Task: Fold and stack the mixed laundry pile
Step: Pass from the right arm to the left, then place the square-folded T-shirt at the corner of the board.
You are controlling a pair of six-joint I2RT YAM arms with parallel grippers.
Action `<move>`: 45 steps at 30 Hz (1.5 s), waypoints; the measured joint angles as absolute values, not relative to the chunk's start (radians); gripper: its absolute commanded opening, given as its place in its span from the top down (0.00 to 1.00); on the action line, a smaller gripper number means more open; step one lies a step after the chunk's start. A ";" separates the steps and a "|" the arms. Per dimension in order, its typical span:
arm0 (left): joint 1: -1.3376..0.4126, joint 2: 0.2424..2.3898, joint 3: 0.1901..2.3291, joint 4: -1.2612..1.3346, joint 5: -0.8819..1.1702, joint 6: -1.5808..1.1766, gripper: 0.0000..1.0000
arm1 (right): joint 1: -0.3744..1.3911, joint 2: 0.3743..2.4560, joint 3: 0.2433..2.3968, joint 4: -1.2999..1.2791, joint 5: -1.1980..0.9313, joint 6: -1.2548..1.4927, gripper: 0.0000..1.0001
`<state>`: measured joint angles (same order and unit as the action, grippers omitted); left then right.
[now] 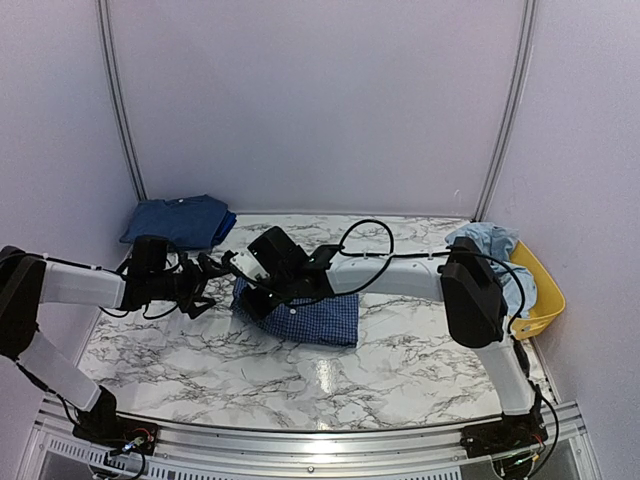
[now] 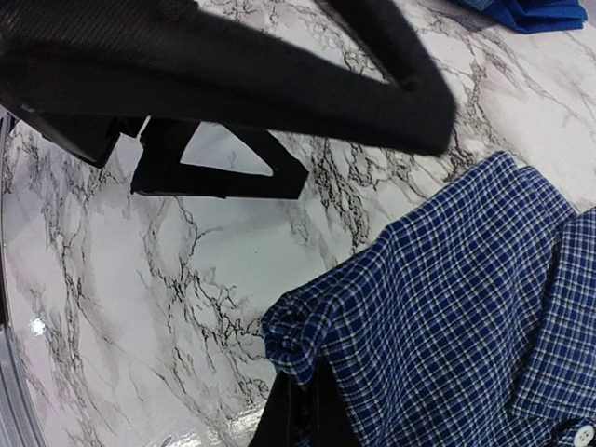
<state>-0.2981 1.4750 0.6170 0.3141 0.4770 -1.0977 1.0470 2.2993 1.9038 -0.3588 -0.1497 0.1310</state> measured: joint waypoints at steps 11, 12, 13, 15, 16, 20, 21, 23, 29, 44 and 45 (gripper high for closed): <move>-0.408 1.651 0.680 0.384 0.467 -1.145 0.14 | 1.041 2.315 1.982 -0.368 -0.153 0.139 1.00; -0.410 1.665 0.684 0.395 0.465 -1.146 0.17 | 1.040 2.315 1.982 -0.369 -0.155 0.141 1.00; -0.411 1.668 0.685 0.397 0.464 -1.147 0.22 | 1.040 2.317 1.983 -0.368 -0.157 0.141 1.00; -0.413 1.688 0.691 0.414 0.466 -1.151 0.32 | 1.040 2.320 1.984 -0.368 -0.166 0.142 0.87; -0.414 1.702 0.695 0.427 0.467 -1.151 0.37 | 1.040 2.323 1.984 -0.368 -0.174 0.141 0.81; -0.416 1.748 0.698 0.465 0.470 -1.162 0.55 | 1.039 2.315 1.960 -0.362 -0.207 0.148 0.63; -0.417 1.756 0.698 0.467 0.468 -1.161 0.57 | 1.038 2.297 1.920 -0.344 -0.215 0.147 0.61; -0.418 1.766 0.697 0.469 0.462 -1.159 0.58 | 1.031 2.220 1.791 -0.318 -0.231 0.162 0.59; -0.418 1.791 0.696 0.481 0.455 -1.147 0.49 | 0.946 1.889 1.380 -0.247 -0.253 0.264 0.59; -0.446 1.963 1.025 0.213 0.374 -0.853 1.00 | 0.750 1.684 0.982 -0.176 -0.261 0.438 0.59; -0.448 1.972 1.076 0.152 0.345 -0.818 1.00 | 0.737 1.660 0.982 -0.176 -0.260 0.436 0.59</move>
<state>-0.4484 1.9720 1.0756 0.1524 0.3450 -0.8181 0.7368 1.6596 0.9817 -0.1761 -0.2604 0.4358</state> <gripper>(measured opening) 0.033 0.407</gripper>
